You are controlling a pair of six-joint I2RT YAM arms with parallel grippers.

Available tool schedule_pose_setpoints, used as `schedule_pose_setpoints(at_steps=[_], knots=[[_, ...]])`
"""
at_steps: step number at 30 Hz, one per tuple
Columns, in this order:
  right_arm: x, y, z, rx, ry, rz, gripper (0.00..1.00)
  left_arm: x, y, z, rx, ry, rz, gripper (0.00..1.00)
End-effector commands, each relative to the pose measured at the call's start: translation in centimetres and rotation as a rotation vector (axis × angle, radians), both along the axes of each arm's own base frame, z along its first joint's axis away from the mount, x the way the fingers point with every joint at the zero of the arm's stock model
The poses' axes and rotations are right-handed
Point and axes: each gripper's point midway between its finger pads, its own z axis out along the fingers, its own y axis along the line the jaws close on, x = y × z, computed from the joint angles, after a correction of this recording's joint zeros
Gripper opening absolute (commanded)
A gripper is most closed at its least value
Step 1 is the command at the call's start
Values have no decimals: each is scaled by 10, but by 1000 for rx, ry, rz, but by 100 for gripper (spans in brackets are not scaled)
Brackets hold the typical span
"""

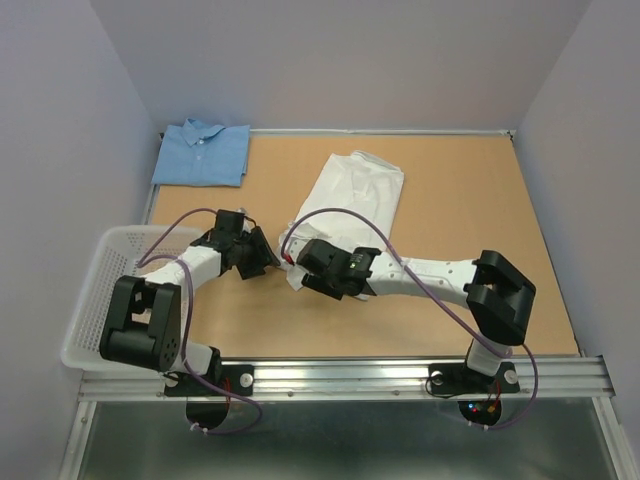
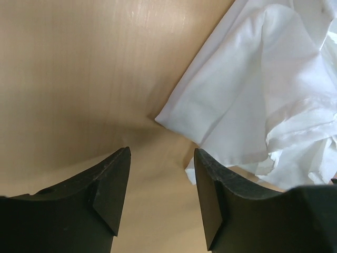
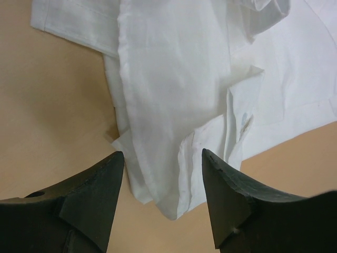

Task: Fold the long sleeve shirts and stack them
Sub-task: Fold the shirt

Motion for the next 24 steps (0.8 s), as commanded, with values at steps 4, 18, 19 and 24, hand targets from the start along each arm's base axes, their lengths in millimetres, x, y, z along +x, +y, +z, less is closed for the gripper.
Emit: schedule_pose_setpoints(at_steps=[4, 18, 19, 24], knots=[[14, 1, 6, -35, -104, 16, 65, 18, -8, -2, -35, -16, 1, 59], [15, -1, -12, -88, -94, 20, 65, 18, -3, -32, 20, 64, -6, 50], [15, -2, -14, -95, -96, 16, 65, 16, -2, -36, 23, 76, -8, 49], [16, 6, -5, -57, -93, 26, 66, 11, -1, -47, 33, 111, -17, 31]])
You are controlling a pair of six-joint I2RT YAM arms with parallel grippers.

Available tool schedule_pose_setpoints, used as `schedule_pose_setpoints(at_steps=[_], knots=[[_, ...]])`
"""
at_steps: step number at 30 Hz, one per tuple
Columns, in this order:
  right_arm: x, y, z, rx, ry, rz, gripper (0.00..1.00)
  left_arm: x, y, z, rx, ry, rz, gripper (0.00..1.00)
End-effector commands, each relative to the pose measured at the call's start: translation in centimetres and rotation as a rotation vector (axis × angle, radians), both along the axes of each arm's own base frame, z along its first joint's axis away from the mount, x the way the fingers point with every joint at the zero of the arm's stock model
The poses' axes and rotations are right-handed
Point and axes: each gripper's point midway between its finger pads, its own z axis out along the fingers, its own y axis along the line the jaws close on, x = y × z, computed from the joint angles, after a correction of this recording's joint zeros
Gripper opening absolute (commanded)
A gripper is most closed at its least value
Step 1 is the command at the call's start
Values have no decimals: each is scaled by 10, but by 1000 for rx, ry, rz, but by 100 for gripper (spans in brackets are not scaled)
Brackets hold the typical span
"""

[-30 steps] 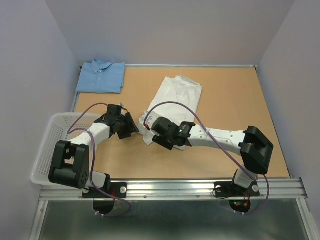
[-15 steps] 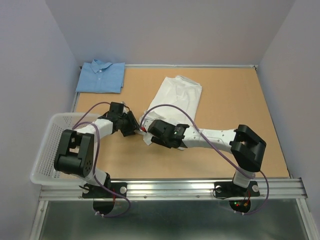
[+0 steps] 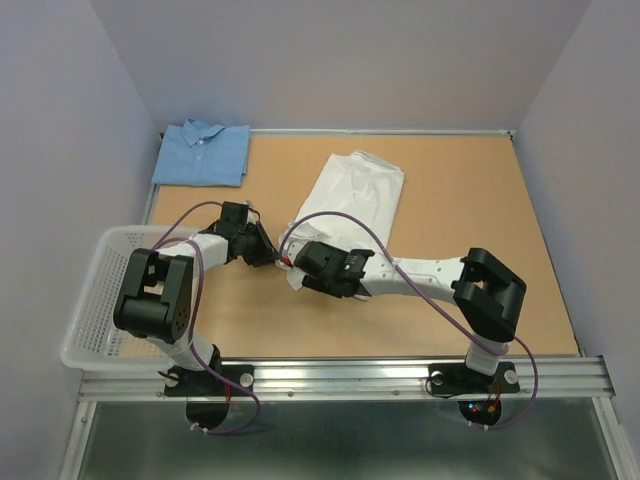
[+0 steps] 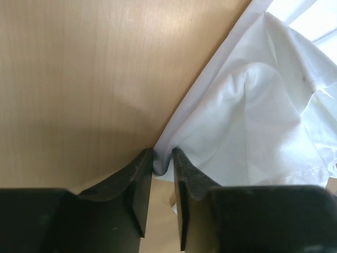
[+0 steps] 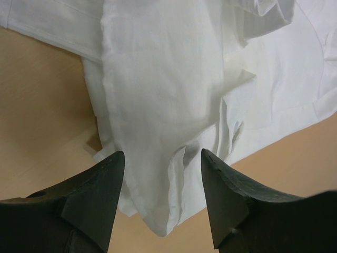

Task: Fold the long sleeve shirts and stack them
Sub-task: Fold the shirt

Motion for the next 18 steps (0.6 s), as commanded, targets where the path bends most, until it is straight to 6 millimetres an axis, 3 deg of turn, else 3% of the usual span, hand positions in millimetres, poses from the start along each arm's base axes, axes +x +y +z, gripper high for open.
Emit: schedule_pose_setpoints(at_steps=[1, 6, 11, 18], knots=[[2, 12, 11, 45, -27, 22, 66, -23, 13, -34, 74, 115, -10, 31], [1, 15, 19, 68, -30, 28, 75, -21, 12, -34, 73, 114, -18, 17], [3, 4, 11, 18, -54, 2, 85, -22, 12, -36, 78, 123, -27, 9], [12, -6, 4, -53, -108, -45, 87, -25, 14, -36, 88, 130, -47, 4]])
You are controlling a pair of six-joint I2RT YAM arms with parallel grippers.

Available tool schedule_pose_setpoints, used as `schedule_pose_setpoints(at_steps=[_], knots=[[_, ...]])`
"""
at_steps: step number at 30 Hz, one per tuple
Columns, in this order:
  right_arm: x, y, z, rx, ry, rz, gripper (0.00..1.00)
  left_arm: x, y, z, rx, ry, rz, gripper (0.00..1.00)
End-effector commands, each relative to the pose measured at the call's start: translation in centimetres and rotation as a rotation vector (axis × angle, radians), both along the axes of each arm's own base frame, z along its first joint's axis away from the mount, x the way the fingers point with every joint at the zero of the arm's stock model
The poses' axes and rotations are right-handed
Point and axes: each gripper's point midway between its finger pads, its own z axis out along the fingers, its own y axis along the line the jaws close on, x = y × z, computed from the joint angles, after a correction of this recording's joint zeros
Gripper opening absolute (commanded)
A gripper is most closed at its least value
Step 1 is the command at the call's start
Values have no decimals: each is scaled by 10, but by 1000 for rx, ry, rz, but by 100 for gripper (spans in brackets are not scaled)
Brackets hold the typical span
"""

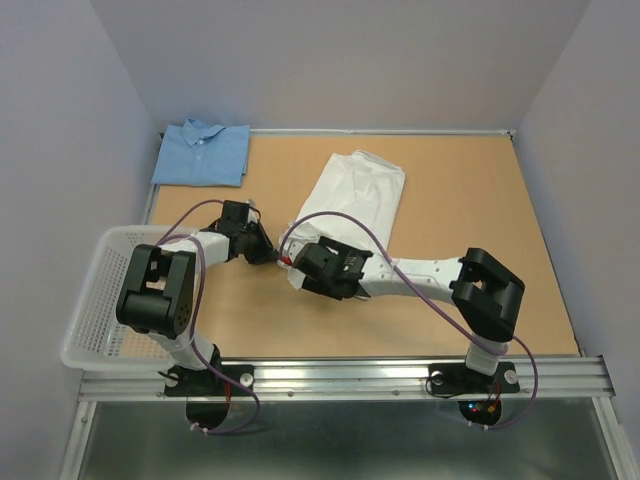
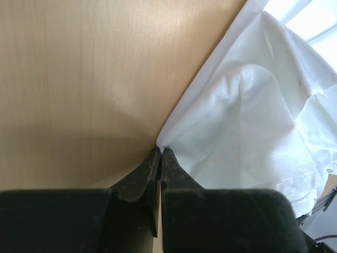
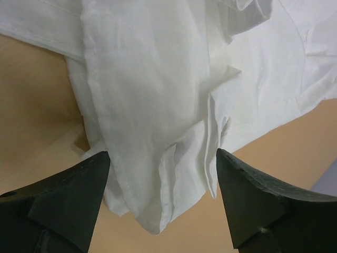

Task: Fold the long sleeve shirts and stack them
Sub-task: Fold the shirt

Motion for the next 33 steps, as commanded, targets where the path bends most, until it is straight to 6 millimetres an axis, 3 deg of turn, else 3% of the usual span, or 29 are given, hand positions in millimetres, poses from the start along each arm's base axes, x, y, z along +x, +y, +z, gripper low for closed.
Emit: schedule_pose_setpoints(at_steps=[1, 7, 11, 17, 20, 27, 30, 33], knots=[[10, -4, 1, -36, -79, -44, 86, -31, 20, -32, 119, 127, -21, 4], [18, -9, -2, -57, -95, -72, 86, -33, 21, -29, 128, 122, -31, 4], [40, -24, 8, -42, -114, -141, 86, -35, 21, -29, 129, 123, -44, 4], [88, -41, 39, 53, -135, -244, 86, -37, 22, -29, 134, 124, -57, 4], [107, -50, 45, 91, -126, -283, 86, -37, 22, -29, 136, 122, -66, 4], [134, -56, 73, 263, -103, -336, 87, -38, 22, -26, 136, 117, -72, 4], [136, -53, 84, 291, -101, -341, 86, -38, 21, -25, 133, 116, -74, 4], [136, -38, 116, 402, -103, -317, 86, -36, 20, -23, 125, 112, -74, 4]])
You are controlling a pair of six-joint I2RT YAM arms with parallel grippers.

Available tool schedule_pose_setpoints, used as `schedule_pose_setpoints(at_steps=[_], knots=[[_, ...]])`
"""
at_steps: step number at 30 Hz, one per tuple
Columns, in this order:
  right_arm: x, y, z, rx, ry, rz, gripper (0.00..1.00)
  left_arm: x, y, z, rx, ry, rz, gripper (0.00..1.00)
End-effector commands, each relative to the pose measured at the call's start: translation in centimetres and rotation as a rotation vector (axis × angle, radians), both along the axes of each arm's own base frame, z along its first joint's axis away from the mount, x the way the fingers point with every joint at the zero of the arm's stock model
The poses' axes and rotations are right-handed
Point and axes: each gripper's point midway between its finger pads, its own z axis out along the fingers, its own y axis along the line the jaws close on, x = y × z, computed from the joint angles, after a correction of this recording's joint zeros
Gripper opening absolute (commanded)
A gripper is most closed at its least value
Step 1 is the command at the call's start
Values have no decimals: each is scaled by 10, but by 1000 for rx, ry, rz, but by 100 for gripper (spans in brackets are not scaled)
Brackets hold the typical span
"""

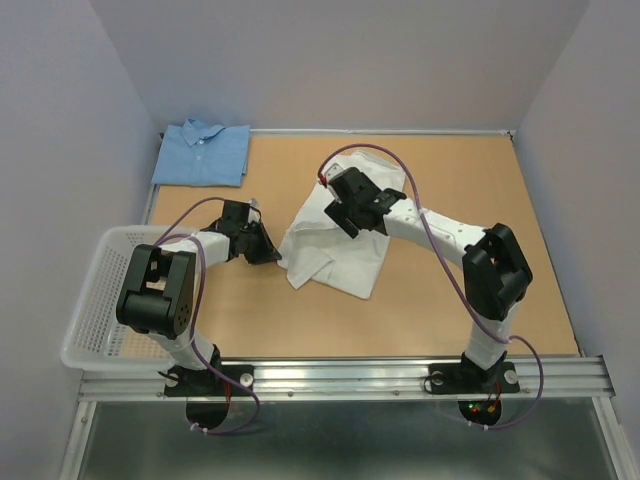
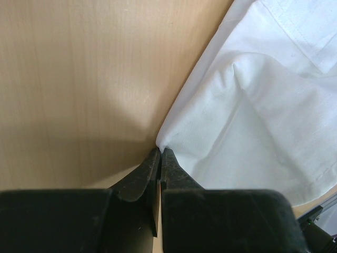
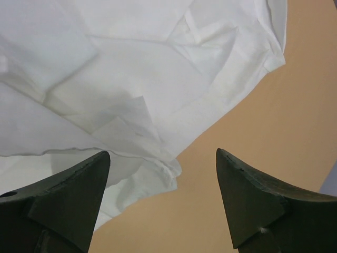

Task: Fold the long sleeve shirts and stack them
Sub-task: Fold the shirt

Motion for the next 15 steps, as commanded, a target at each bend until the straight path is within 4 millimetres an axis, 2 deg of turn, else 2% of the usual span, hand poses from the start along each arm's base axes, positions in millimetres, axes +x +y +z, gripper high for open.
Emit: schedule_pose_setpoints(at_steps=[1, 4, 5, 7, 8, 10, 15], knots=[[7, 36, 76, 233, -100, 51, 86, -35, 18, -23, 103, 133, -17, 4], [-10, 66, 90, 293, -84, 158, 86, -34, 17, -20, 94, 128, -19, 4], [-21, 80, 91, 295, -81, 198, 86, -34, 17, -19, 93, 126, -20, 4], [-35, 96, 87, 293, -63, 254, 86, -34, 16, -19, 90, 127, -21, 4], [-50, 110, 80, 286, -43, 298, 86, -34, 15, -18, 87, 126, -22, 4], [-67, 123, 68, 283, -9, 337, 82, -34, 14, -18, 78, 127, -26, 4], [-125, 167, 27, 335, 138, 434, 61, -31, 11, -15, 66, 119, -28, 4]])
